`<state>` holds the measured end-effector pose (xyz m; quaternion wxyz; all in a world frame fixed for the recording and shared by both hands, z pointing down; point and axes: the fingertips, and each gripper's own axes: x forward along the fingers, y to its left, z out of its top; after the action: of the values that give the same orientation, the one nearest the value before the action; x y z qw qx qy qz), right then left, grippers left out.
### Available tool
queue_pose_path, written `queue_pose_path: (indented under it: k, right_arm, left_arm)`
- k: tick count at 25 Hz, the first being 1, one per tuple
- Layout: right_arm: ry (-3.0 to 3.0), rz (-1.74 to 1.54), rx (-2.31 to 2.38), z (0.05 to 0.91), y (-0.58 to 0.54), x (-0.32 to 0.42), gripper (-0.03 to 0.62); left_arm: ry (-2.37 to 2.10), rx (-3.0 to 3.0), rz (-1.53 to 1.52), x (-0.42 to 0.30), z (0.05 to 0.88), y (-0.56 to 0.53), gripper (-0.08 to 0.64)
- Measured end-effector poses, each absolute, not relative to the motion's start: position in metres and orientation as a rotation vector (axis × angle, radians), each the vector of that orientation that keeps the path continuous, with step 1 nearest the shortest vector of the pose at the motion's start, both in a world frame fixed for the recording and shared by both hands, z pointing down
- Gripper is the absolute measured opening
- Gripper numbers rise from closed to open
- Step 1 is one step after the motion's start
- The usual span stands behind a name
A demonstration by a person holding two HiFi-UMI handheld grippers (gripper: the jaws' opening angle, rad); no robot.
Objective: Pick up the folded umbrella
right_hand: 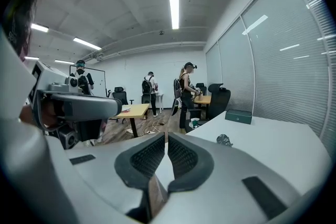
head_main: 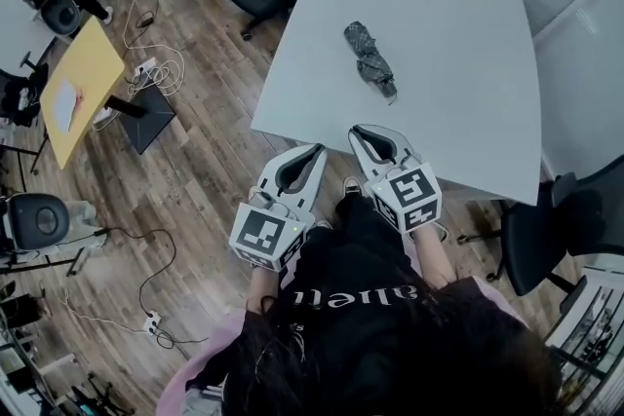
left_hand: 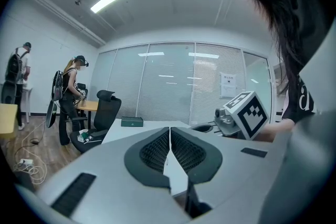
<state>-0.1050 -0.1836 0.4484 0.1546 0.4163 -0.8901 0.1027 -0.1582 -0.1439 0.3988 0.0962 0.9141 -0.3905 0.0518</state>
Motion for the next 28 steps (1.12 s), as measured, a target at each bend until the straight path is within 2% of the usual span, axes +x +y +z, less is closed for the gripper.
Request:
queue_pose_path:
  k: [18, 22, 28]
  right_arm:
    - [-2.392, 0.388, 1.195, 0.53, -0.348, -0.021, 0.036]
    - [-2.338, 0.446, 1.116, 0.566, -0.384, -0.012, 0.165]
    - [-2.244, 0.506, 1.056, 0.619, -0.429, -0.009, 0.253]
  left_arm:
    - [-1.171, 2.699, 0.219, -0.109, 0.403, -0.248, 0.026]
    - [-1.192, 2.683, 0.25, -0.105, 0.407, -0.268, 0.026]
    - [-1.23, 2.674, 0.293, -0.104, 0.406, -0.291, 0.026]
